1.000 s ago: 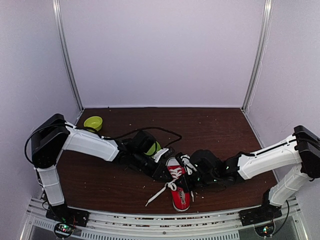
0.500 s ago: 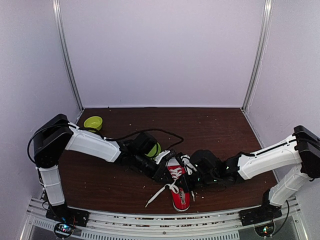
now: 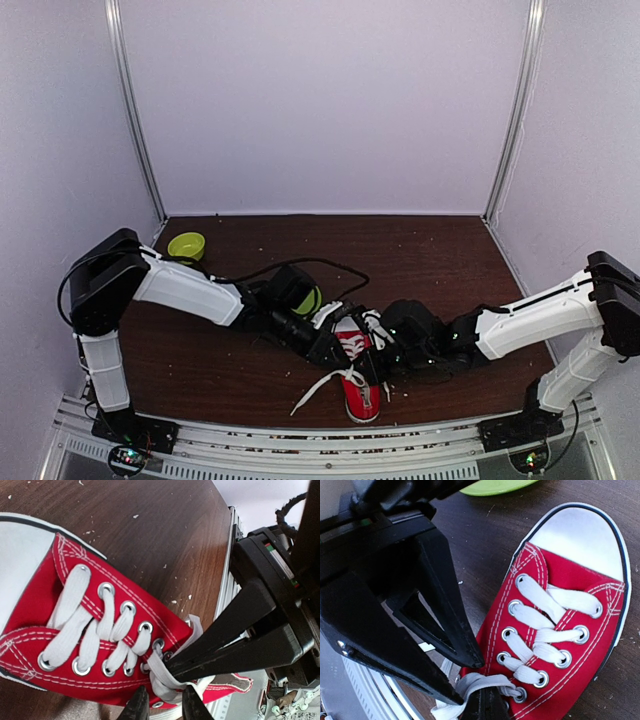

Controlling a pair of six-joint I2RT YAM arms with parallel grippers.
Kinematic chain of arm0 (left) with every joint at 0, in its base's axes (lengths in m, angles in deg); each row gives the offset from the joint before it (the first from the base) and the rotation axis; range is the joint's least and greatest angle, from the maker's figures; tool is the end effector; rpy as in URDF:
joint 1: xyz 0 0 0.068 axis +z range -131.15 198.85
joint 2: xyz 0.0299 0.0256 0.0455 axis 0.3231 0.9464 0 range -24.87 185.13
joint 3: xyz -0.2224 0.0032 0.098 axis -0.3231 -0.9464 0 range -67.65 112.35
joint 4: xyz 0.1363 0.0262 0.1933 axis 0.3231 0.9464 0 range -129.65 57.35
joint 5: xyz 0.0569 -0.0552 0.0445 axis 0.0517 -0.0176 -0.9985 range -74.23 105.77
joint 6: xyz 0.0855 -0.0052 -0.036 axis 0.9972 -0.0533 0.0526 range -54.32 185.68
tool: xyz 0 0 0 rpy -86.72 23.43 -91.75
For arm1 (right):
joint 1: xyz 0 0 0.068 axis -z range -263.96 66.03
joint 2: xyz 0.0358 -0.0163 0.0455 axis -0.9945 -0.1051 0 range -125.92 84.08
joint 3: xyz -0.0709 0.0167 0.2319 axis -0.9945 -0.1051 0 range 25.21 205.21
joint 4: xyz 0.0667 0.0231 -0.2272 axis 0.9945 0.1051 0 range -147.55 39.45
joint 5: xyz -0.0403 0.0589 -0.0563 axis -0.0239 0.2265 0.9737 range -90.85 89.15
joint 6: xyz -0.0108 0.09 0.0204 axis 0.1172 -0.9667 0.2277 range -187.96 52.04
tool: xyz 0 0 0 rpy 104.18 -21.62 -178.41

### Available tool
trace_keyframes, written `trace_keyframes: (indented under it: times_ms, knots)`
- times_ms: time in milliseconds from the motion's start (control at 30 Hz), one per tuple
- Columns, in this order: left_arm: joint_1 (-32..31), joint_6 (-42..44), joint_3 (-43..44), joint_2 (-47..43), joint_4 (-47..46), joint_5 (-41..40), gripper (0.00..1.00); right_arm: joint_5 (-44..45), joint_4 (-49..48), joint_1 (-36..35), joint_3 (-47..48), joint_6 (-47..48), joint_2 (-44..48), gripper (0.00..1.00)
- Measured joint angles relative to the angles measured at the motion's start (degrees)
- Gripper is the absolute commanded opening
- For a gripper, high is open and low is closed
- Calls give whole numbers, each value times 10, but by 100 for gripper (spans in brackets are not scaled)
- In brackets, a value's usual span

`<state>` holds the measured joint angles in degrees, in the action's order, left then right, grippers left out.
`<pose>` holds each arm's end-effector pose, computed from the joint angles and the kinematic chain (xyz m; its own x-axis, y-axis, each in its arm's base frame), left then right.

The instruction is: Tie the shoes

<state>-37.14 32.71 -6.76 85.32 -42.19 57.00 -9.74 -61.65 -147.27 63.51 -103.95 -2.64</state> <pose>0.1686 -0.3484 0.1052 -0.8186 0.4813 -0.3134 0.5131 0.3677 -0.7756 0.1275 0.2822 0.1123 -0.8018 -0.3022 -0.5156 -0.5700 0.6461 0.5077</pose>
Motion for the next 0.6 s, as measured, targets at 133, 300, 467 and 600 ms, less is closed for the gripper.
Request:
trace_keyframes:
  times_ms: [133,300,467,600]
  knots:
    - [0,-3,0,3,-8,6,26,0,0,0,0,0,0,0]
    - [0,-8,0,11,-20,16,20,0,0,0,-1,0,0,0]
    - [0,-14,0,14,-26,24,6,0,0,0,-1,0,1,0]
    - [1,-19,0,16,-25,25,0,0,2,0,-4,0,4,0]
